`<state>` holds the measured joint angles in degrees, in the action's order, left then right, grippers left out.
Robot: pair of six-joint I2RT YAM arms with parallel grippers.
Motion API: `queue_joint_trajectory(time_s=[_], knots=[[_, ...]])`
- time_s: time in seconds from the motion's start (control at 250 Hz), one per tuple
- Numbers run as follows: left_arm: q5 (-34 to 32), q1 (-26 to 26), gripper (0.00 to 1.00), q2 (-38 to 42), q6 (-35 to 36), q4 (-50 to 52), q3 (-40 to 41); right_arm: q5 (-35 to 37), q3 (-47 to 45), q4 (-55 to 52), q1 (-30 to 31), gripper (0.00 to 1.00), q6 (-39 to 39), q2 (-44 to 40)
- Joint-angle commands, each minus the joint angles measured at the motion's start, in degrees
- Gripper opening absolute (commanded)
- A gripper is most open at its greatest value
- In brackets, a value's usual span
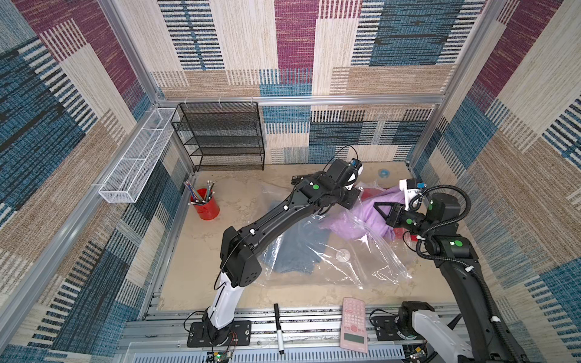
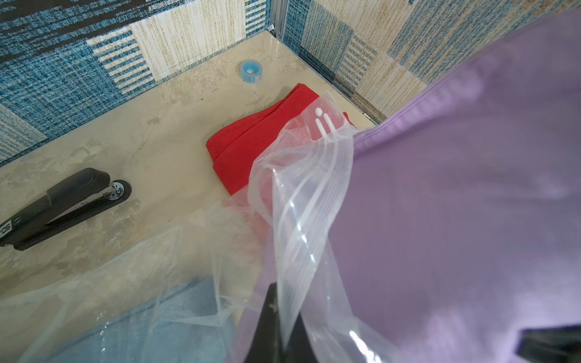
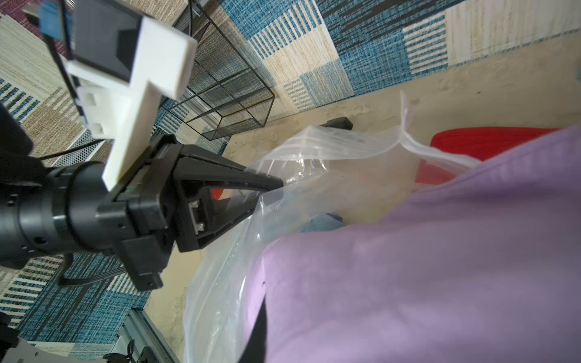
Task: Take the trousers out of the vacuum bag
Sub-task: Take out the trousers from the vacuum bag, then place the trousers at the center of the board.
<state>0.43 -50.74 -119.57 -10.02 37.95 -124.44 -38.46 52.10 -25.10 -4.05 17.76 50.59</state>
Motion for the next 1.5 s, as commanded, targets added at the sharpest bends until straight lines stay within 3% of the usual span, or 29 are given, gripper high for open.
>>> queue_joint_trajectory(time_s=[0.0,0.408,0.596,0.708,0.968,1.18,1.496], knots=[[0.54,0.36,0.00,0.46,0.71,-1.33,0.36,4.20,3.37,-0.07,-0.81,0.00,-3.07,-1.56],[1.09,1.43,0.00,1.22,0.04,-2.73,2.73,17.01,11.64,-5.83,-1.18,0.00,-3.34,-5.68],[1.57,2.21,0.00,2.55,-0.43,-4.40,5.80,27.03,19.07,-8.11,-1.15,0.00,-3.38,-6.50],[1.85,2.53,0.00,2.79,-0.75,-5.25,7.05,29.53,22.60,-8.04,-1.15,0.00,-3.36,-5.48],[2.61,2.80,0.00,4.76,-0.89,-7.51,11.67,29.07,23.36,-3.42,-1.22,0.00,-2.97,-1.14],[3.77,3.43,0.00,10.58,-1.44,-11.26,20.57,27.20,18.98,6.21,-2.07,0.00,0.20,3.04],[5.65,4.71,0.00,21.70,-3.70,-20.42,35.30,14.37,15.08,22.05,-10.08,0.00,9.30,12.06]])
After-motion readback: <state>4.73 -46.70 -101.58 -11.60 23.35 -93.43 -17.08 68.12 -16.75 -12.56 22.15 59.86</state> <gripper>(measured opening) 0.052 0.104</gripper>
